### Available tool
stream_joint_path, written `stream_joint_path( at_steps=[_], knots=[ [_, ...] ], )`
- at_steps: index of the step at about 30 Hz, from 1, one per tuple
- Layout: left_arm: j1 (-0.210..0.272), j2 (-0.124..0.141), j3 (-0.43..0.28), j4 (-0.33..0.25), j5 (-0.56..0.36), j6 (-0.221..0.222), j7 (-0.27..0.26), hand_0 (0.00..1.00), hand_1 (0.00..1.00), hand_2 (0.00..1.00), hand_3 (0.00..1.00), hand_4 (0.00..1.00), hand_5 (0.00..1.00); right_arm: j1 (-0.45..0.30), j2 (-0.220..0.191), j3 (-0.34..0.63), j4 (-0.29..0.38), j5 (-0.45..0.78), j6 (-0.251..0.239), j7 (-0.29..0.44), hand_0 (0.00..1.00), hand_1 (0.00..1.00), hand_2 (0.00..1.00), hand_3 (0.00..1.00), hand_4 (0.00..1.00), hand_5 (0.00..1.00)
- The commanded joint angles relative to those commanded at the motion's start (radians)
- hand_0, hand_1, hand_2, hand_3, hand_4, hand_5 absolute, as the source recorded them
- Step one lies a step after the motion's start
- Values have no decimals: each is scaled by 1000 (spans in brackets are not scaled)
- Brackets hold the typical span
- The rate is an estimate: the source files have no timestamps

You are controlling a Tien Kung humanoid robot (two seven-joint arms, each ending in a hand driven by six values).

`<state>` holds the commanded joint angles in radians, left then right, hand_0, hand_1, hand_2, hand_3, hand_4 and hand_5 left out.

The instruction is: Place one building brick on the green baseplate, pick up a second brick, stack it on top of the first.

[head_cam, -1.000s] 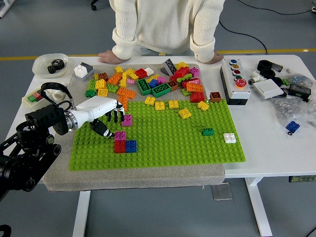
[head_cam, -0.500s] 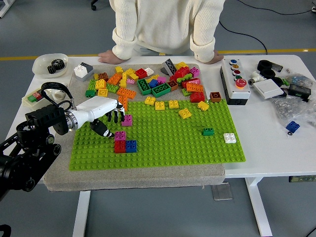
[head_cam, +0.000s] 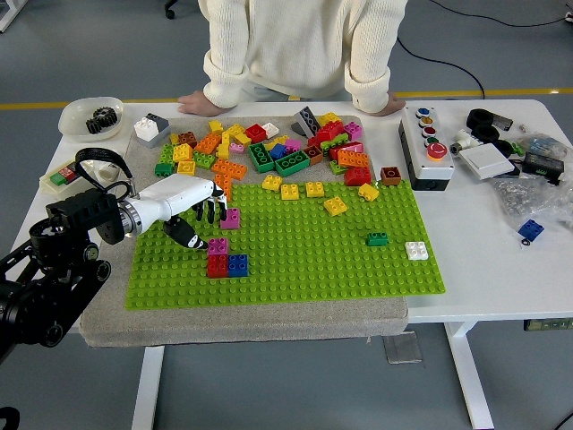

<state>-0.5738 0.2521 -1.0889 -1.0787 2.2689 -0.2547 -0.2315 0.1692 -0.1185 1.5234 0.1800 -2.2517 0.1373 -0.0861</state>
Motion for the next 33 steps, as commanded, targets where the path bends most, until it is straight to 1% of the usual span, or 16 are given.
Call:
stream_joint_path(
  at_steps=[15, 25, 28, 29, 30, 33],
  knots=[
    [-1, -2, -1, 2, 0, -3, 2, 419, 382, 441, 498, 998, 2, -1, 0, 1, 0, -2, 0, 0, 740, 642, 714, 594, 829, 415],
    [-11, 9, -59, 5, 0, 11, 8, 416, 382, 441, 498, 998, 2, 0, 0, 3, 0, -2, 0, 0, 740, 642, 715, 593, 828, 415],
    [-9, 16, -78, -9, 0, -1, 10, 416, 382, 441, 498, 998, 2, 0, 0, 2, 0, 0, 0, 1, 740, 642, 715, 593, 828, 415],
    [-6, 20, -84, -18, 0, -17, 13, 416, 386, 445, 506, 998, 2, -1, -1, 3, 0, -1, 0, 0, 740, 643, 715, 593, 828, 415],
    [-5, 21, -86, -20, 0, -20, 13, 416, 386, 445, 506, 998, 2, -1, -1, 3, 0, -1, 0, 0, 740, 643, 715, 593, 828, 415],
    [14, 33, -102, -52, 0, -76, 24, 416, 386, 445, 506, 998, 2, -2, -1, 4, 0, -4, 0, 0, 740, 643, 715, 593, 828, 415]
  ],
)
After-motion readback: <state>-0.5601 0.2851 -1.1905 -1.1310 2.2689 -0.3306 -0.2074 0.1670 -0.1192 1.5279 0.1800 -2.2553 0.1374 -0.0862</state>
